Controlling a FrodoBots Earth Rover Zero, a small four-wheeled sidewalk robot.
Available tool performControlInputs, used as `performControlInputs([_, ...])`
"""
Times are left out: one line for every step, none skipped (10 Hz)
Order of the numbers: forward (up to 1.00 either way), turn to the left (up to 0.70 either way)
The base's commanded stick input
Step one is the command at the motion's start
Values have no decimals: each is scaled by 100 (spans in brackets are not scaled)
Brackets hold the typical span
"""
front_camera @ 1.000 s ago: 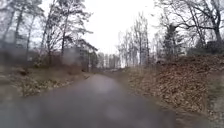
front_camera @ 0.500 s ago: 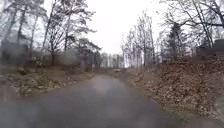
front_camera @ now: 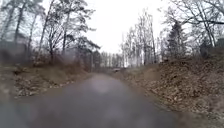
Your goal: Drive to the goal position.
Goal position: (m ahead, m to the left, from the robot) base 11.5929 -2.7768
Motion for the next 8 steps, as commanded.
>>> performControlInputs([100,0])
performControlInputs([100,0])
performControlInputs([100,1])
performControlInputs([100,20])
performControlInputs([100,38])
performControlInputs([100,40])
performControlInputs([100,40])
performControlInputs([100,40])
